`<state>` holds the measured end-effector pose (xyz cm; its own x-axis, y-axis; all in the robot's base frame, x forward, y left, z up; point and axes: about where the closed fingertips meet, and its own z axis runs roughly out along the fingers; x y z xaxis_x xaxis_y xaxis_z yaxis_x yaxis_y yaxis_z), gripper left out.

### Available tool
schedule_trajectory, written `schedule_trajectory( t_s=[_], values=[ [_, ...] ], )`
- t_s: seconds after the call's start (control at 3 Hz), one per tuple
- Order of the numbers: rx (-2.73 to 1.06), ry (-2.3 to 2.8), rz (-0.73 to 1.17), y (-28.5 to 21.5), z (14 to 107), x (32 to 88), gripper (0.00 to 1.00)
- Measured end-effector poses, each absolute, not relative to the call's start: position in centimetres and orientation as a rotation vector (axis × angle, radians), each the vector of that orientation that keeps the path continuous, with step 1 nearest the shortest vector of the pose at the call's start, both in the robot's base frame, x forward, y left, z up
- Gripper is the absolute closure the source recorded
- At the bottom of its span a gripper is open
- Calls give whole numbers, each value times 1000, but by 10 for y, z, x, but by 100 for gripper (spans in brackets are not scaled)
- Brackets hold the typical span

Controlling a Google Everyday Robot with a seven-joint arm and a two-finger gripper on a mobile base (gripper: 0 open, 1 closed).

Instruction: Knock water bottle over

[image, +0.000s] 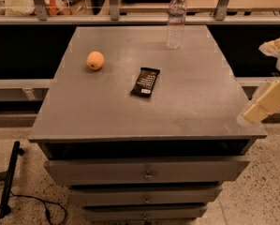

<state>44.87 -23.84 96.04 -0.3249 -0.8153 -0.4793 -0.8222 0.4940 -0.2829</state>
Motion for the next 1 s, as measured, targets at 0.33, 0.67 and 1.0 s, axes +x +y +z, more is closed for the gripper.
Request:
schedule_trajectory(
  t_s=[0.33, 0.67, 1.0],
  values=[
    [-1131, 2075, 140, -245, 945, 471, 0],
    [-970, 1941, 174, -251, 952, 506, 0],
    [-795, 1864, 165, -258, 957, 536, 0]
  ],
)
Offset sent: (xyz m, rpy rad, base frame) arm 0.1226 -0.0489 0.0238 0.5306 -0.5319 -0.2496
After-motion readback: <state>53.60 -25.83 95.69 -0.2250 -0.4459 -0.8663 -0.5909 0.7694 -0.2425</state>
